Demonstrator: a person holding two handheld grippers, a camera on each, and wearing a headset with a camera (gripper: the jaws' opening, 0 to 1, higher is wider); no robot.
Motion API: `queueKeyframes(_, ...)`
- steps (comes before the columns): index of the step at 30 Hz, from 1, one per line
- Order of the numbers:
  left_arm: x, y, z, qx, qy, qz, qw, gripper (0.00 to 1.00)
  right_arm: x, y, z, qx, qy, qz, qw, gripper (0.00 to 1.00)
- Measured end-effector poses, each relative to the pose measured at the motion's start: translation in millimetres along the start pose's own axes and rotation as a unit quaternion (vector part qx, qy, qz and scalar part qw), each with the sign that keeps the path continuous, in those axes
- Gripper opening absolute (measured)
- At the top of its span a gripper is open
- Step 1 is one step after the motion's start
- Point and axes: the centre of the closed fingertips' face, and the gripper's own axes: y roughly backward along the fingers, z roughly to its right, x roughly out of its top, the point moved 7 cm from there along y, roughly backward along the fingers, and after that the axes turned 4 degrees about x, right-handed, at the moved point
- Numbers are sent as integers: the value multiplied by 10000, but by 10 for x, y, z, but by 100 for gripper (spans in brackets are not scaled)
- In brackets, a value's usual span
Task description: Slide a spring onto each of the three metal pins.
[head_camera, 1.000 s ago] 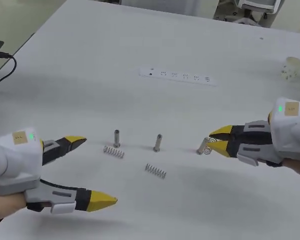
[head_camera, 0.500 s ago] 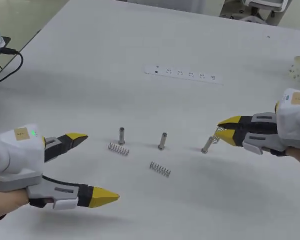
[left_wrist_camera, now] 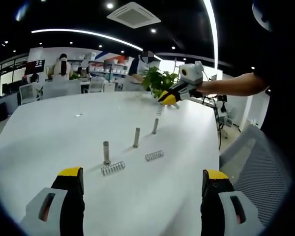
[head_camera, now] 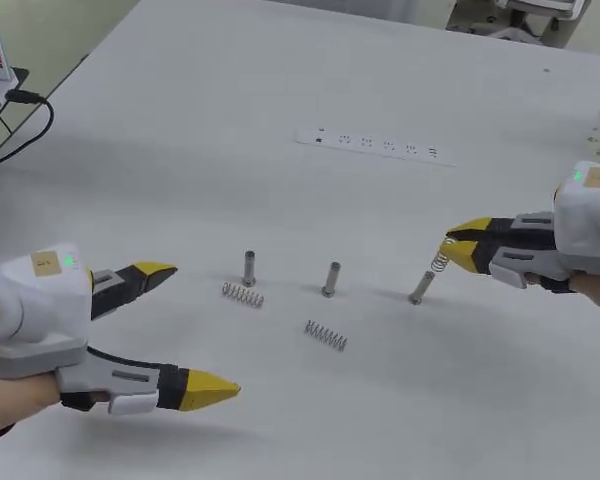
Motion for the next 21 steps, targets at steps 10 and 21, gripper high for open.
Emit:
queueKeyframes(10, -27, -1, 5, -1, 46, -25, 10000, 98, -16, -28, 5, 15, -36, -18, 10000, 7)
queueKeyframes(21, -30, 10, -7, 27, 42, -40, 10000, 98, -49, -68, -11, 39, -59, -50, 10000, 7)
